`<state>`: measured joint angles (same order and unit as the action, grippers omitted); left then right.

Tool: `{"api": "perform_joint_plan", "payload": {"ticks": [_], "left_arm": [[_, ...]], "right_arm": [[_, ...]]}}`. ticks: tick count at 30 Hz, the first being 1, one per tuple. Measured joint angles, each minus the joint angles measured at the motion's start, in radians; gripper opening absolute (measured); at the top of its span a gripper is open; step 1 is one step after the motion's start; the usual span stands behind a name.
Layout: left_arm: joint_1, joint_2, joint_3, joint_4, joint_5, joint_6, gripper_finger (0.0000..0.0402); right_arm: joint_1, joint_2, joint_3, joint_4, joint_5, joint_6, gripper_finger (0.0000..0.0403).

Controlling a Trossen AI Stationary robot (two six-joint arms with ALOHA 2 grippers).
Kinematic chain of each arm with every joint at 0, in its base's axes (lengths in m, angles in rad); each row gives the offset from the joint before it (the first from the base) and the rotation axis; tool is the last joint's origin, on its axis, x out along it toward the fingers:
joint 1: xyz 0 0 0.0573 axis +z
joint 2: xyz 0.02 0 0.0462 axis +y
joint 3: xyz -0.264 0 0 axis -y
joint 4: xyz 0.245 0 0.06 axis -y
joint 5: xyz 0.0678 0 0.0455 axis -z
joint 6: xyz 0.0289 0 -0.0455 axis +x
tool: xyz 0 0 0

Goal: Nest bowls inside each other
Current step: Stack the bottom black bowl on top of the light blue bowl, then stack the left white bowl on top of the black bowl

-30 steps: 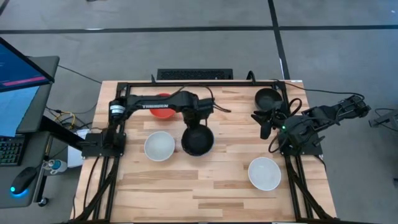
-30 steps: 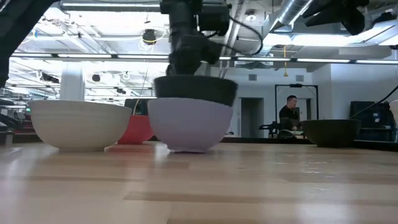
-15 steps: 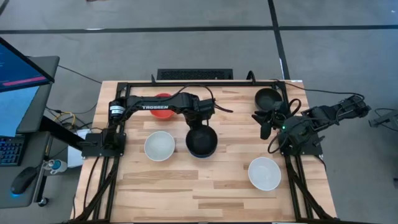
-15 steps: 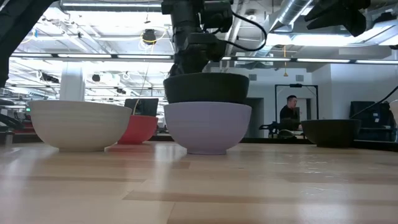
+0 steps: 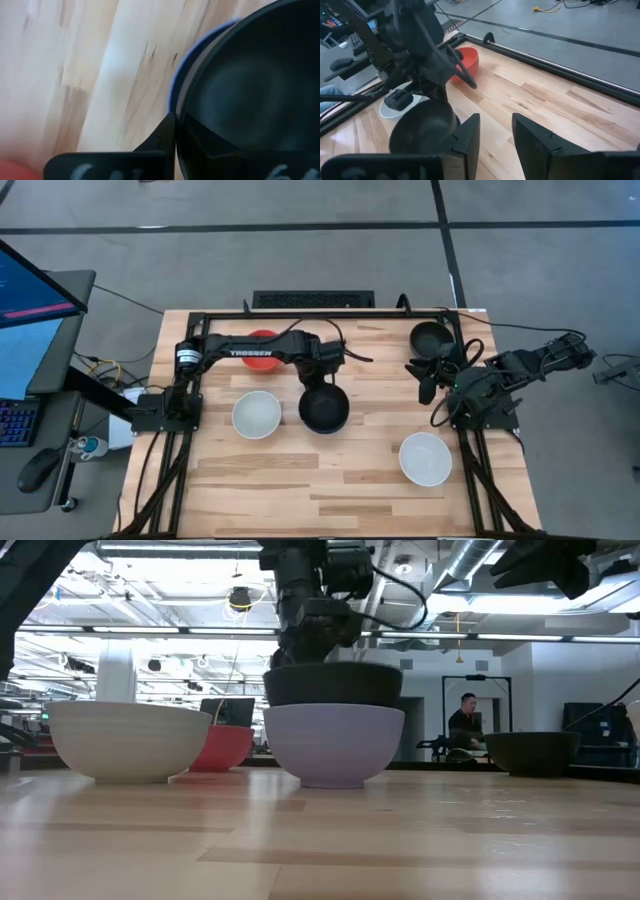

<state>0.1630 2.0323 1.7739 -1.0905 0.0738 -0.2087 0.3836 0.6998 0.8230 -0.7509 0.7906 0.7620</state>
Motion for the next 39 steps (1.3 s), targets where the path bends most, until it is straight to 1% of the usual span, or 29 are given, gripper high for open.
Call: {"api": "perform_joint_plan", "payload": {"ticks": [8,12,16,17,20,23,25,27,29,31,34,36,39], "left_arm": [[-0.015,0.000,-0.003,0.010,0.008,-0.026,0.0051],[-0.021,-0.003,-0.003,0.003,-0.009,-0.031,0.0070],[-0.020,-0.055,0.007,-0.004,-0.019,0.003,0.0082],[-0.020,-0.072,0.023,-0.009,-0.050,0.010,0.0083],[-0.016,-0.137,0.068,-0.060,-0.205,0.029,0.0084],[0.008,-0.220,0.047,-0.202,-0.318,0.033,0.0084],[0.022,-0.282,-0.018,-0.257,-0.337,0.063,0.0084],[0.025,-0.361,-0.112,-0.236,-0.339,0.074,0.0084],[0.025,-0.455,-0.240,-0.211,-0.335,0.068,0.0084],[0.026,-0.543,-0.396,-0.152,-0.309,0.039,0.0084],[0.010,-0.678,-0.598,0.011,-0.247,-0.001,0.0084],[-0.012,-0.754,-0.693,0.058,-0.233,-0.050,0.0084],[-0.047,-0.822,-0.783,0.053,-0.231,-0.125,0.0084]], "right_arm": [[0.000,0.000,0.000,0.000,0.000,-0.001,0.0138],[0.000,0.000,0.000,0.000,0.000,-0.001,0.0138],[0.000,0.000,0.000,-0.013,0.000,-0.001,0.0138],[0.000,0.000,0.000,-0.020,0.000,-0.001,0.0138],[0.000,0.000,0.000,-0.037,-0.001,-0.001,0.0138],[0.000,0.000,0.000,-0.038,-0.001,-0.001,0.0138],[0.000,0.000,0.000,-0.041,-0.001,-0.001,0.0138],[0.000,0.000,0.000,-0.042,-0.003,-0.001,0.0138],[0.000,0.000,0.000,-0.042,-0.004,-0.001,0.0138],[0.000,0.000,0.000,-0.042,-0.004,-0.001,0.0138],[0.000,0.000,0.000,-0.042,-0.004,-0.001,0.0138],[0.000,0.000,0.000,-0.042,-0.004,-0.001,0.0138],[-0.001,0.000,0.000,-0.042,-0.001,-0.001,0.0138]]}}
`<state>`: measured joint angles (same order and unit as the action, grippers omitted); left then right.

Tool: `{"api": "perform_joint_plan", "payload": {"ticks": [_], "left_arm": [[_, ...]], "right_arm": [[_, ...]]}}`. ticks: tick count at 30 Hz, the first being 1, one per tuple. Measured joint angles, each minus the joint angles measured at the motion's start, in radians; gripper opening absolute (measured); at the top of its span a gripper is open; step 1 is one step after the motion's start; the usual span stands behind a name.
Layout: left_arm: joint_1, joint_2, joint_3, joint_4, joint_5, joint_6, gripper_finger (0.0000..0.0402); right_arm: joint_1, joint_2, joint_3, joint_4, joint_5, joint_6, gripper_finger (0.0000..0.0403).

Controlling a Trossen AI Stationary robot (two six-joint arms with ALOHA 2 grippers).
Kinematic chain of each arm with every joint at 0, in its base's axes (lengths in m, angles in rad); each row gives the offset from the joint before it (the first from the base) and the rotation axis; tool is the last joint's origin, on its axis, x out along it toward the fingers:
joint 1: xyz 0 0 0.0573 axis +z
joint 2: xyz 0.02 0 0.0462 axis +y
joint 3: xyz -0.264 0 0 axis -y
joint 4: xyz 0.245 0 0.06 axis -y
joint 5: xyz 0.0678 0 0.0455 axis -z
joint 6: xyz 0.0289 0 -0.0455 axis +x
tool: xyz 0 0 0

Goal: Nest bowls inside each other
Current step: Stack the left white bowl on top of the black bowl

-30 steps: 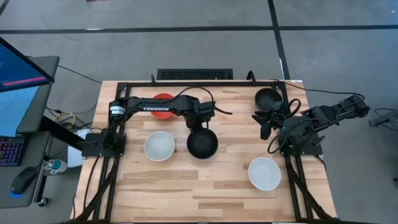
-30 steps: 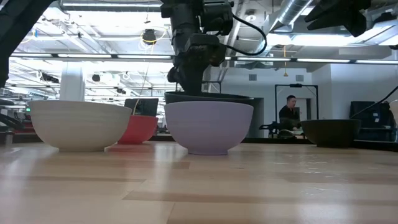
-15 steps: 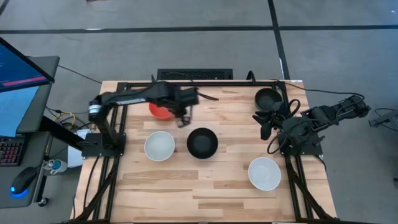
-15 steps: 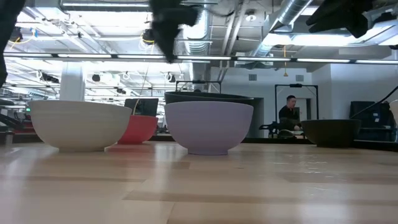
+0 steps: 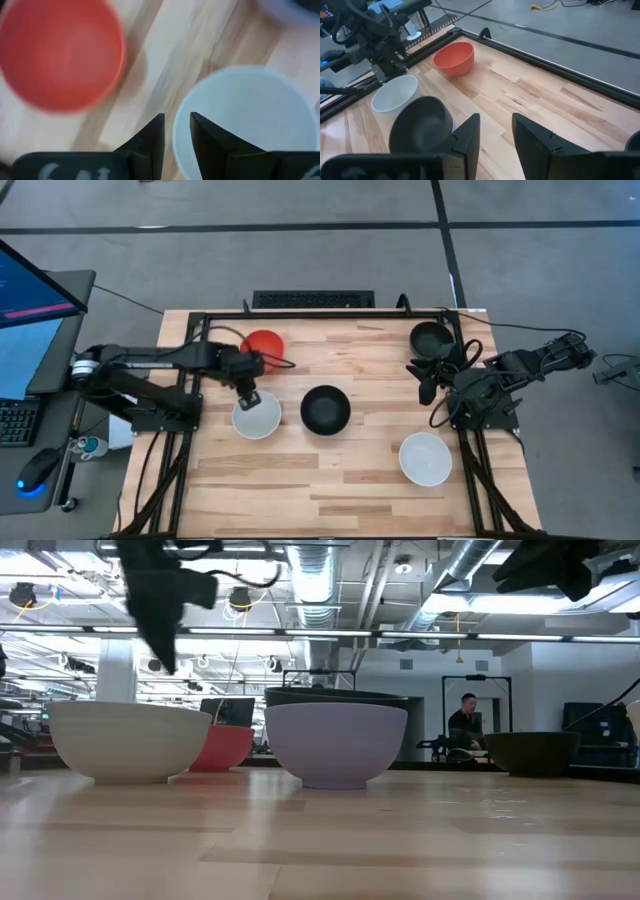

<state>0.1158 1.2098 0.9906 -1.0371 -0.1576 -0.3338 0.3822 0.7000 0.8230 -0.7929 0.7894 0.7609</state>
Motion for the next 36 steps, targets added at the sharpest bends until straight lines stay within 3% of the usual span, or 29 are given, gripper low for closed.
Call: {"api": "perform_joint_plan", "payload": {"ticks": [6,19,36], "left_arm": [[-0.068,-0.053,-0.080,-0.024,0.012,-0.037,0.0094],[-0.083,-0.047,-0.177,0.016,0.033,-0.089,0.0172],[-0.039,-0.047,-0.282,0.124,0.017,-0.052,0.0177]], "right_arm": [[0.000,0.000,0.000,0.000,0.002,0.000,0.0138],[0.000,0.000,0.000,-0.016,0.005,0.034,0.0138],[0.000,0.000,0.000,-0.015,0.005,0.045,0.0138]]}}
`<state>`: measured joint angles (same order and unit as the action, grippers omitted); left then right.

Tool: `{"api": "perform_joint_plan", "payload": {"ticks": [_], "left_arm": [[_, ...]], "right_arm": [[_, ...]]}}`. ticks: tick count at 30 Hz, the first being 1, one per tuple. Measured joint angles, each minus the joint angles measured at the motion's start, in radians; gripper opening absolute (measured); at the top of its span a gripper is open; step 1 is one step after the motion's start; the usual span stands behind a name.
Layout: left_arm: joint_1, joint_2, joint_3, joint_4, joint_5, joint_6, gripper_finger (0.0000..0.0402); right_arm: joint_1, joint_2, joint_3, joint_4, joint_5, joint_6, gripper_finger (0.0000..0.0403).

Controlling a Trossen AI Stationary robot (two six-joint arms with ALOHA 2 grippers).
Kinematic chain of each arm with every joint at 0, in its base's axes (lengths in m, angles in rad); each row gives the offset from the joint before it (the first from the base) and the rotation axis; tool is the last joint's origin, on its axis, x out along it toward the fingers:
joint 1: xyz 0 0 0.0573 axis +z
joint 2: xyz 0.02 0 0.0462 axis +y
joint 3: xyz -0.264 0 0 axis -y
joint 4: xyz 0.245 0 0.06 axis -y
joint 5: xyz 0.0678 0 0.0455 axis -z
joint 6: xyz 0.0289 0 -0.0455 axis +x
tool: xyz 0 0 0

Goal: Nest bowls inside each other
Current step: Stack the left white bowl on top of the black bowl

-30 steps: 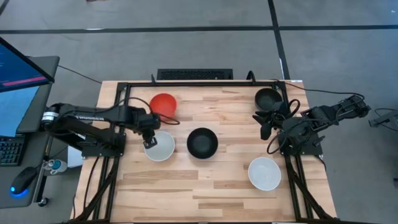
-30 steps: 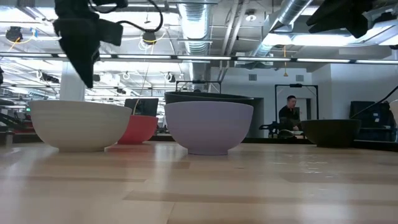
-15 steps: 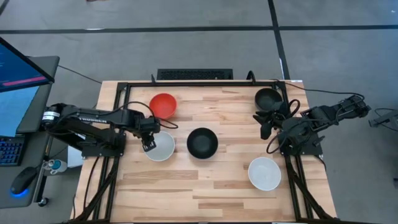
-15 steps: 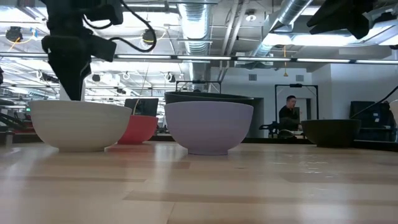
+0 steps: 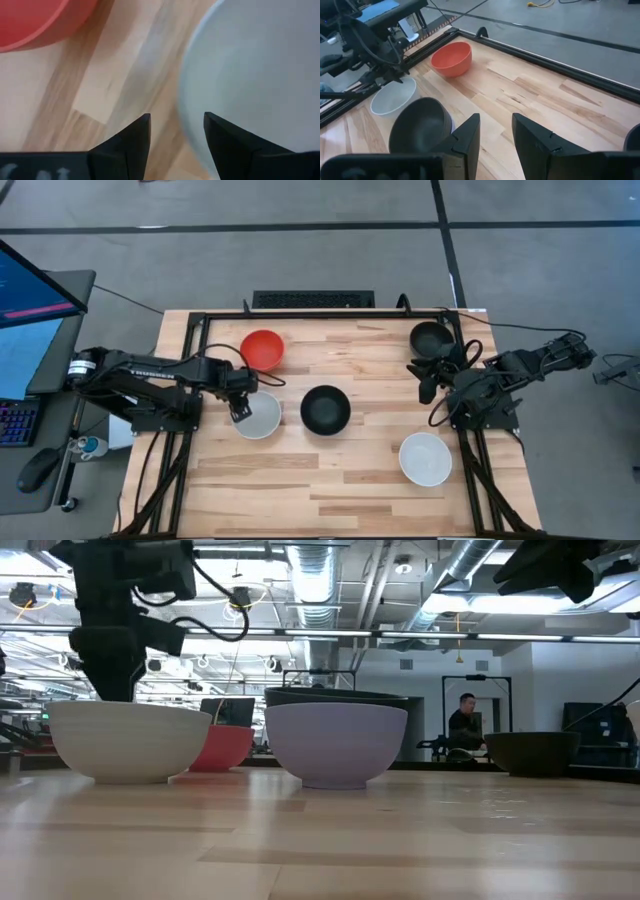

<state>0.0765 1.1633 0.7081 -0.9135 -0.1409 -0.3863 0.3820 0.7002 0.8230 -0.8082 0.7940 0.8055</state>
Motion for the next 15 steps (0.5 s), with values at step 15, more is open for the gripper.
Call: {"api": "perform_joint_plan", "payload": {"ticks": [15], "left_arm": [[0.031,0.000,-0.024,0.069,0.003,0.088,0.0105]], "right_arm": [[0.004,0.000,0.000,0.000,-0.006,0.033,0.0138]]}}
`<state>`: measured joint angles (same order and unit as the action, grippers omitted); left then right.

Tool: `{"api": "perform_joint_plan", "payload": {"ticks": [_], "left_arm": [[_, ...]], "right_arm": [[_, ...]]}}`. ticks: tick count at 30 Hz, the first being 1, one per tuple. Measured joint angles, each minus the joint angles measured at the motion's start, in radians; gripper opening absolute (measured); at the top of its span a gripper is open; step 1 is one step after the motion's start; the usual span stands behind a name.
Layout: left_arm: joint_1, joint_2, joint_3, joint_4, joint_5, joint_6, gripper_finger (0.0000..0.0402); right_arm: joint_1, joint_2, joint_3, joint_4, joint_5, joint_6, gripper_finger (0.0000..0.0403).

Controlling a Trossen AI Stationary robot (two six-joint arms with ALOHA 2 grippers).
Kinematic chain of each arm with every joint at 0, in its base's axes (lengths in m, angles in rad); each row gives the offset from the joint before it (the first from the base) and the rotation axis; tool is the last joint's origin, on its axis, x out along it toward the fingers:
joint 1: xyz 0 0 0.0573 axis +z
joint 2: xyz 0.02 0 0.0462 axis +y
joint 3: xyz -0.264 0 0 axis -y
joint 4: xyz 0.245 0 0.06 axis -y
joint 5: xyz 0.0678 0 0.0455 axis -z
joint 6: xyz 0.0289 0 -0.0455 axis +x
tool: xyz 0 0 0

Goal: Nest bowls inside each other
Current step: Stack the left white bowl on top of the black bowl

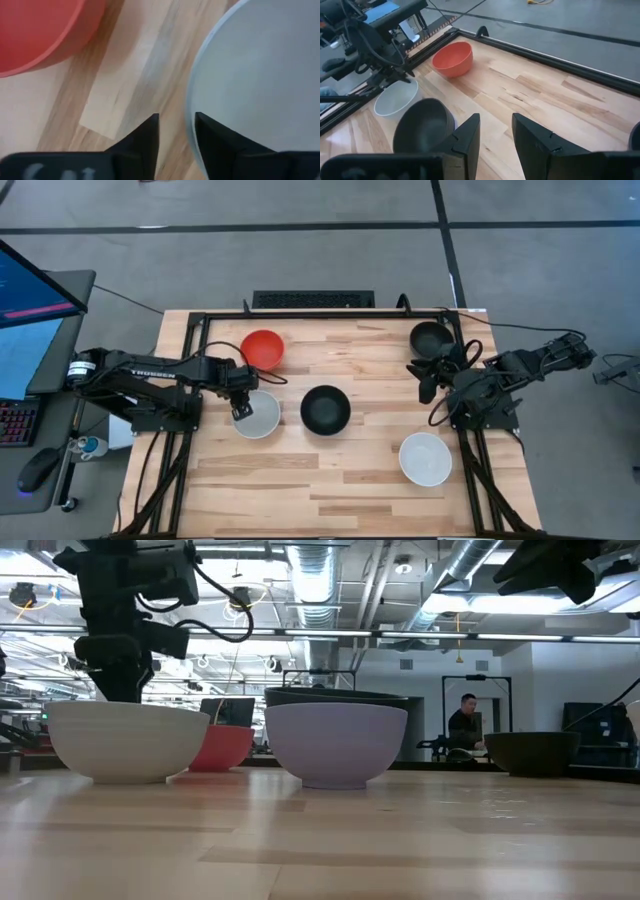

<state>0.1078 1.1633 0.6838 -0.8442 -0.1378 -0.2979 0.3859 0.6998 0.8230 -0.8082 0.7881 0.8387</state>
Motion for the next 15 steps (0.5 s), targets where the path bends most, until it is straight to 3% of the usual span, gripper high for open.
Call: {"api": "perform_joint_plan", "payload": {"ticks": [4,8,15], "left_arm": [[0.000,0.000,0.000,0.003,0.053,0.034,0.0064],[0.000,0.000,0.000,0.004,0.035,0.007,0.0033],[-0.003,0.000,0.000,0.006,-0.008,-0.067,0.0019]], "right_arm": [[0.000,0.000,0.000,-0.001,-0.001,-0.001,0.0138],[0.000,0.000,0.000,-0.013,-0.002,-0.005,0.0138],[-0.003,0.000,0.000,-0.093,-0.002,0.048,0.0138]]}}
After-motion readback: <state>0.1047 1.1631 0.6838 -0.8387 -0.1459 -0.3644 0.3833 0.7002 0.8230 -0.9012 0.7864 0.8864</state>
